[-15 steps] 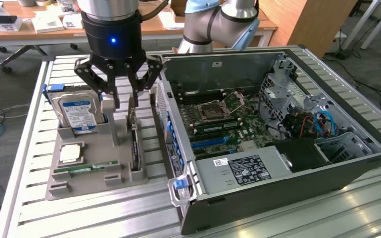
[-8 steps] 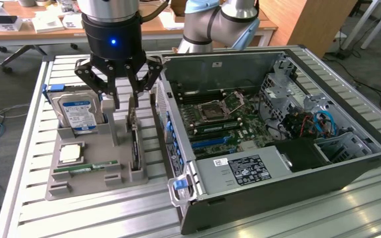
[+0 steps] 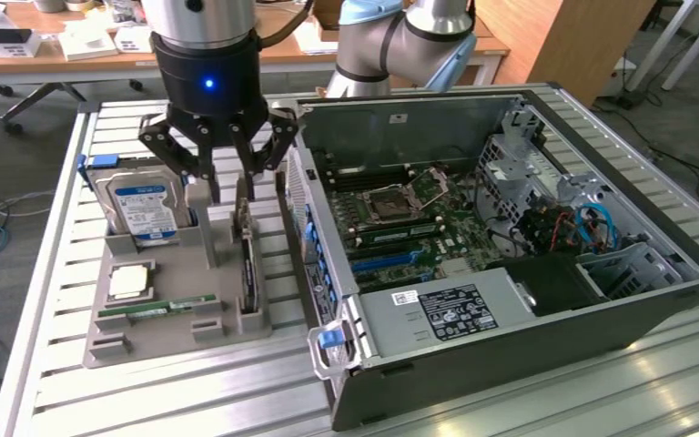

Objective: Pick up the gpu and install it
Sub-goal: 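Pick up the gpu and move the gpu toward the slot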

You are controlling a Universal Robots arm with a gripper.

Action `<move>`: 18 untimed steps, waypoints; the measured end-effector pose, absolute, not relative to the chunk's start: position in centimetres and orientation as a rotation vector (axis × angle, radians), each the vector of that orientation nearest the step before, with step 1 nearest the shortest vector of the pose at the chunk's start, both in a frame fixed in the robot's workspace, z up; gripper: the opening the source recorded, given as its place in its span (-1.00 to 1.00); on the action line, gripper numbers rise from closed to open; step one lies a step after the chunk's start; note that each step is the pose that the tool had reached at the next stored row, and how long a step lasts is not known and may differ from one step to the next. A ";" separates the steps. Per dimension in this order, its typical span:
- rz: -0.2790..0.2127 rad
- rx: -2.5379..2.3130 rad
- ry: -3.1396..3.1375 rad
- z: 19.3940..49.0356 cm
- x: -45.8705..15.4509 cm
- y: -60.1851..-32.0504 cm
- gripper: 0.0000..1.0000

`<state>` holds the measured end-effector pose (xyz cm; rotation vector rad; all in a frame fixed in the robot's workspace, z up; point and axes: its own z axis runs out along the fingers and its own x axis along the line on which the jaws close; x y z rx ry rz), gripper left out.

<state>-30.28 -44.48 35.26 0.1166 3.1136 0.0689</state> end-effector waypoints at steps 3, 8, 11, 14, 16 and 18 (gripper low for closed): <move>0.069 0.117 3.114 35.0 -30.3 -44.5 -0.18; 0.069 0.117 3.114 34.6 -30.3 -44.5 -0.18; 0.069 0.117 3.114 34.5 -30.3 -44.5 -0.18; 0.068 0.117 3.114 34.4 -30.3 -44.5 -0.18; 0.069 0.117 3.114 34.4 -30.3 -44.5 -0.18; 0.069 0.117 3.114 34.4 -30.3 -44.5 -0.18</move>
